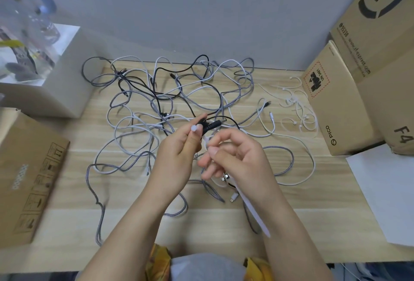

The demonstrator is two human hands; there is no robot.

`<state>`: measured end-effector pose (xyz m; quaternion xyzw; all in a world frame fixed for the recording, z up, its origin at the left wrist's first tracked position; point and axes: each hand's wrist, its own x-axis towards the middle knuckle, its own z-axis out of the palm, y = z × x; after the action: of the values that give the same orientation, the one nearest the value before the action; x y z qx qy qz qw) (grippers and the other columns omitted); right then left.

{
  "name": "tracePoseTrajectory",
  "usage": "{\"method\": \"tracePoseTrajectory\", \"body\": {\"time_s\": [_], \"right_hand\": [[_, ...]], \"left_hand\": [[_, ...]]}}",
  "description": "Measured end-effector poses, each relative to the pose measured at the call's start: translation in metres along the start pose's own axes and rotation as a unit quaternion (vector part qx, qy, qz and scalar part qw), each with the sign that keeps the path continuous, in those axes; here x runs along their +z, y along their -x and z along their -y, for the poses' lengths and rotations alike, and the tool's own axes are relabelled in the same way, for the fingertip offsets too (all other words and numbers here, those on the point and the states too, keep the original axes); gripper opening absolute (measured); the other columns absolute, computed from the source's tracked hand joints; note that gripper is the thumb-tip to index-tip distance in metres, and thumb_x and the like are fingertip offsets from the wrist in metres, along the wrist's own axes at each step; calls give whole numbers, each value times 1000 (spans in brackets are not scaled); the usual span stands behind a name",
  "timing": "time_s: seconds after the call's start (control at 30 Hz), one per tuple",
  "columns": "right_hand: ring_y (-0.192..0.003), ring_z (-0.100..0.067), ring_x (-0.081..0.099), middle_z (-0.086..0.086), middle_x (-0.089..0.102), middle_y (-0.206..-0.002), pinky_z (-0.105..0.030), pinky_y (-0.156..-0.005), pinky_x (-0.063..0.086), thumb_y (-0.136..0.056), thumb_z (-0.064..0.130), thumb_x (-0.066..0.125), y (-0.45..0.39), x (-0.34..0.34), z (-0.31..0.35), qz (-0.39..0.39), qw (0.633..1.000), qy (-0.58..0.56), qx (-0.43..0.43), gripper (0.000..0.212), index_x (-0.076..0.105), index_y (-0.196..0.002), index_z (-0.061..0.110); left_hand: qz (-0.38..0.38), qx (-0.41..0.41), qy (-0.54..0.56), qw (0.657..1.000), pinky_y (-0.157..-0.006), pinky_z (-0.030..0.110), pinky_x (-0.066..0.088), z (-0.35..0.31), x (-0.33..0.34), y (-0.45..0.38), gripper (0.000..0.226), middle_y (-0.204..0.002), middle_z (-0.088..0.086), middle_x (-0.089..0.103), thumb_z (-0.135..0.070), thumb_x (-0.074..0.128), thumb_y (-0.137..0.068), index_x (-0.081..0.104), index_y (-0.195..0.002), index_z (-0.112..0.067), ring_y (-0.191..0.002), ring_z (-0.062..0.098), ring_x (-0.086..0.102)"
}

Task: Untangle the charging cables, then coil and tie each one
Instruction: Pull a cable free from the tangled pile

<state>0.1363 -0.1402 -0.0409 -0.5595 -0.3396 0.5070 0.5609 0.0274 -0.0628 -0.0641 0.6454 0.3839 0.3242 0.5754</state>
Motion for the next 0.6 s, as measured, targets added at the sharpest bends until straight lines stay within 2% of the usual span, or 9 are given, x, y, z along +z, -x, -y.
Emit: {"method": "tracePoseTrajectory", "body": {"time_s": [0.03,0.07,0.17,0.2,0.23,0.33,0.47,0.53,0.6], "right_hand": [[-59,-21,63,-7,68,-70,-19,-56,43,-84,18,56,1,-1,0,23,1000,2,-18,8,62,-81,14],[-62,-20,64,-5,67,-72,-18,-59,44,-84,26,55,1,-2,0,44,998,2,-35,16,66,-81,14],[-69,-8,59,9,62,-74,-14,-68,43,-86,50,56,2,-1,-1,64,991,23,-112,40,66,-92,12],[-71,-3,56,14,60,-76,-14,-70,42,-85,55,53,2,-1,-2,62,988,38,-136,44,66,-92,15],[-73,-1,52,15,55,-76,-14,-71,40,-84,58,51,1,-1,-2,52,985,54,-156,43,68,-87,19],[-79,-4,44,5,40,-82,-16,-76,36,-84,57,53,0,-3,-3,16,975,79,-205,42,69,-74,19],[-98,-30,59,-4,60,-95,-34,-89,45,-91,43,53,0,2,-4,57,973,-50,-219,33,65,-76,16],[-82,-29,62,-1,64,-78,-35,-81,49,-91,42,54,2,8,-3,76,970,-117,-198,27,65,-80,20],[-62,-19,58,4,58,-61,-28,-68,49,-88,42,57,3,12,-2,77,971,-147,-172,23,65,-81,22]], "left_hand": [[-1,-3,-5,1000,-70,25,45,1,-1,-1,36,-81,-15,68,-41,40,-91,57,-121,-32,-81,-4,65],[-1,-5,-8,1000,-66,18,43,1,-2,-2,29,-51,-10,42,-40,41,-94,57,-118,-35,-61,-5,38],[-1,-32,15,999,-65,12,40,1,-2,-4,23,-64,-17,45,-40,44,-95,61,-105,-29,-62,5,53],[-1,-41,23,999,-63,14,40,3,-2,-5,25,-107,-7,40,-41,44,-96,62,-101,-25,-64,9,54],[3,-48,28,998,-61,18,40,4,-2,-5,26,-82,13,68,-43,44,-95,62,-99,-25,-64,11,54],[-6,-50,39,998,-53,25,30,6,-1,-3,23,-56,-1,41,-44,45,-92,64,-98,-33,-56,13,37],[-15,-59,52,997,-54,16,36,8,0,-5,31,-54,-12,48,-33,44,-96,63,-114,-17,-54,5,42],[-26,-64,58,996,-59,20,44,7,-2,-6,30,-65,-7,65,-27,46,-98,61,-121,-14,-61,8,58],[-40,-63,66,995,-59,40,45,3,-3,-6,30,-80,13,70,-21,46,-98,60,-124,-15,-64,30,59]]}}
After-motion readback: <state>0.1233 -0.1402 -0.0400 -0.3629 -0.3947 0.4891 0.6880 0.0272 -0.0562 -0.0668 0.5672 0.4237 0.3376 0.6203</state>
